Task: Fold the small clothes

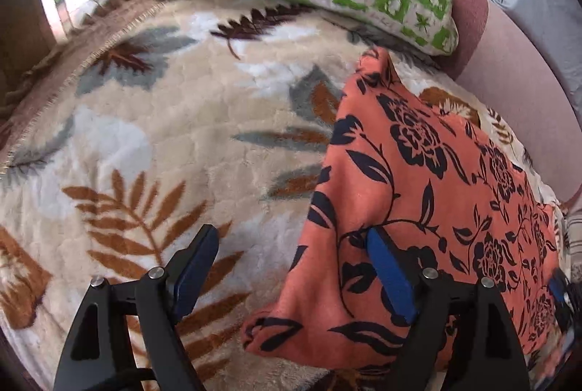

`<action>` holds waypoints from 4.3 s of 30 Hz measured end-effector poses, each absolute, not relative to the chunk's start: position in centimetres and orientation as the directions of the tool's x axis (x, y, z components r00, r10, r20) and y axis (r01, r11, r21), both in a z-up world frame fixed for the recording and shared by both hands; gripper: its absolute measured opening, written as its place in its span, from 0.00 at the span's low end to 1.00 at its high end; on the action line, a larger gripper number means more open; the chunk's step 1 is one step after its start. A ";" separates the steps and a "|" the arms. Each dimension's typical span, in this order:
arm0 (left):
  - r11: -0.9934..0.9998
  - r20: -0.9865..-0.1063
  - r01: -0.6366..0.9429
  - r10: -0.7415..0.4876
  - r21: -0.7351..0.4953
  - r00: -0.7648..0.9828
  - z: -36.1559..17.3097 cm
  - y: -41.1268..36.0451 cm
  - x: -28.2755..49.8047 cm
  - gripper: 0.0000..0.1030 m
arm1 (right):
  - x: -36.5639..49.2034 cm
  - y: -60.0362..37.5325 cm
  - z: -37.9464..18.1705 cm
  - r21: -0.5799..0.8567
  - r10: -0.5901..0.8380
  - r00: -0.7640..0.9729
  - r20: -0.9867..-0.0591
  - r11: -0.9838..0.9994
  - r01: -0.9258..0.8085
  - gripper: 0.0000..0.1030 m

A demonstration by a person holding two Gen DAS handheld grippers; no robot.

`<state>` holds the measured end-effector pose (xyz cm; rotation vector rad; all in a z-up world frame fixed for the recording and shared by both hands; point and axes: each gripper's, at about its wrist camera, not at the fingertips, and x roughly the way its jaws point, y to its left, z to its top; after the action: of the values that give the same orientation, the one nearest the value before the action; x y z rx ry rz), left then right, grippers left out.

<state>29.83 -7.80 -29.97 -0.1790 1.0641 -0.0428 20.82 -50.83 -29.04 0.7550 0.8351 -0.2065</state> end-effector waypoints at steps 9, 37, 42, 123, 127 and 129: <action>0.999 -0.877 -0.014 -0.022 -0.033 0.480 -29.7 -10.9 27.9 0.82 | 12.9 -49.2 -31.0 0.481 0.110 0.639 -0.761 0.756 0.443 0.32; 0.970 -0.682 0.045 0.133 0.237 0.719 -27.2 -20.0 21.5 0.94 | 12.9 -47.2 -30.0 0.485 0.156 0.657 -0.738 0.799 0.356 0.33; 0.972 -0.686 0.174 -0.019 0.158 0.728 -26.3 -23.1 19.9 0.94 | 13.5 -46.2 -27.9 0.364 0.029 0.691 -0.722 0.866 0.344 0.33; 0.969 -0.698 0.200 -0.043 0.145 0.714 -25.1 -18.1 22.3 1.00 | 18.2 -39.3 -27.8 0.255 -0.049 0.677 -0.734 0.905 0.341 0.36; 0.969 -0.704 0.197 -0.037 0.147 0.709 -25.3 -18.1 22.5 1.00 | 18.3 -39.5 -27.9 0.257 -0.051 0.677 -0.734 0.902 0.346 0.36; 0.969 -0.707 0.198 -0.036 0.149 0.706 -25.5 -18.2 22.6 1.00 | 18.3 -39.5 -27.9 0.256 -0.049 0.676 -0.735 0.903 0.344 0.36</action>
<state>22.63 -18.17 -25.50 0.2212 0.7772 -0.1312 18.34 -39.54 -27.89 0.3953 0.8020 -0.2278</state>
